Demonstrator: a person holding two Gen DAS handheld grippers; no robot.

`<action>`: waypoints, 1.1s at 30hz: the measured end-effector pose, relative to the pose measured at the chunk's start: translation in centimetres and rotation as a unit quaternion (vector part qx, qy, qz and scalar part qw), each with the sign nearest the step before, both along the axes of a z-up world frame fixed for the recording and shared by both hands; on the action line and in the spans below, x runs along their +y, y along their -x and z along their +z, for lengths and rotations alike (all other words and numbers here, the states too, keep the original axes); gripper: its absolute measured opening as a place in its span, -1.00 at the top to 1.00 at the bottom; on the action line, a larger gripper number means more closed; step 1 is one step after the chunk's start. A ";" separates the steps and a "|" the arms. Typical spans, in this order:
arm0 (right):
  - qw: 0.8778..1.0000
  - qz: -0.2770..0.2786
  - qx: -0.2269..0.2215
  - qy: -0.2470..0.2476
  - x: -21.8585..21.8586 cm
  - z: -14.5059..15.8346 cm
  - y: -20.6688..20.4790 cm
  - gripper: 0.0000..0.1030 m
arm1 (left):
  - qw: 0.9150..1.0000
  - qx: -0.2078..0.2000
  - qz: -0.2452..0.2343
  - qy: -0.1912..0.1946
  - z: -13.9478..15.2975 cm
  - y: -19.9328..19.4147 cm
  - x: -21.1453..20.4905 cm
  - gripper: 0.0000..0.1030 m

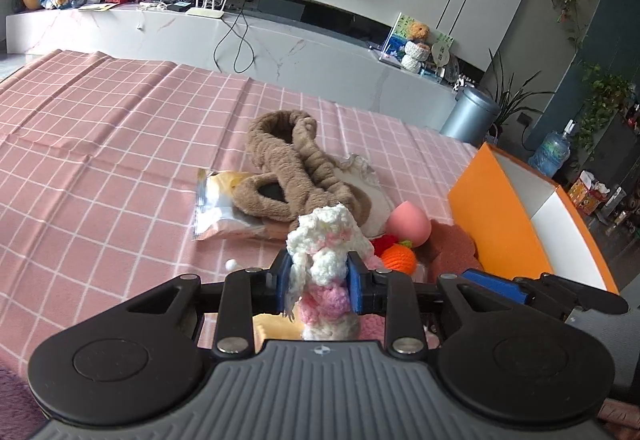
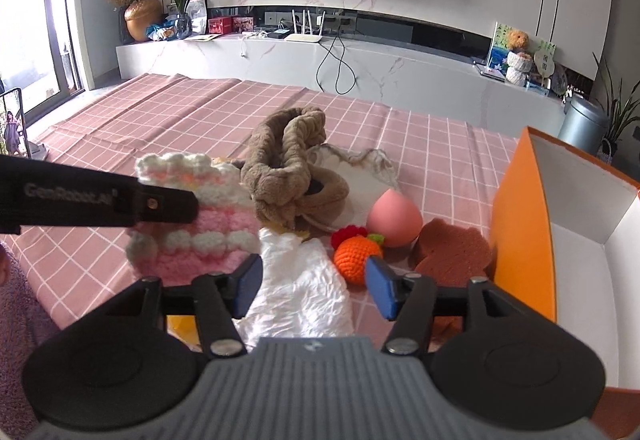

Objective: Organize soft objects
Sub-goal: 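Lift the crocheted cake and white cloth and carry both toward the orange box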

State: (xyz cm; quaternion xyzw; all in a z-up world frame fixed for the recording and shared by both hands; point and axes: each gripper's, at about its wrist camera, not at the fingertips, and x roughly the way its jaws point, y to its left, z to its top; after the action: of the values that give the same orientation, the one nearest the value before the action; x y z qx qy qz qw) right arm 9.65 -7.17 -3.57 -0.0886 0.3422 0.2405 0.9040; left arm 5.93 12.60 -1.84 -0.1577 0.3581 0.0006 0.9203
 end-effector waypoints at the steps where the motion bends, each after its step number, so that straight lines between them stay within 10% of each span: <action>1: 1.000 0.001 0.004 -0.001 0.0 0.0 0.0 -0.23 | 1.000 0.009 0.000 -0.005 -0.2 0.1 0.4 0.37; 18: 0.996 0.017 0.089 0.022 2.9 -4.9 -3.6 -0.63 | 0.998 0.067 0.017 -0.006 -3.8 -0.5 2.5 0.37; 28: 0.996 0.014 0.090 0.016 1.8 -5.1 -3.7 0.52 | 0.995 0.090 0.023 -0.028 -5.2 -1.0 2.4 0.37; 33: 0.997 0.013 0.071 -0.008 0.6 -2.8 -2.8 0.60 | 0.995 0.092 0.027 -0.034 -5.3 -0.9 2.3 0.37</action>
State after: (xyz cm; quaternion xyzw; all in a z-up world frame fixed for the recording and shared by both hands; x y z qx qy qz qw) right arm 12.45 -6.54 -6.37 -0.0686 0.4026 0.2609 0.8747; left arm 6.81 14.92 -7.13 -0.1356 0.4367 0.0519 0.8878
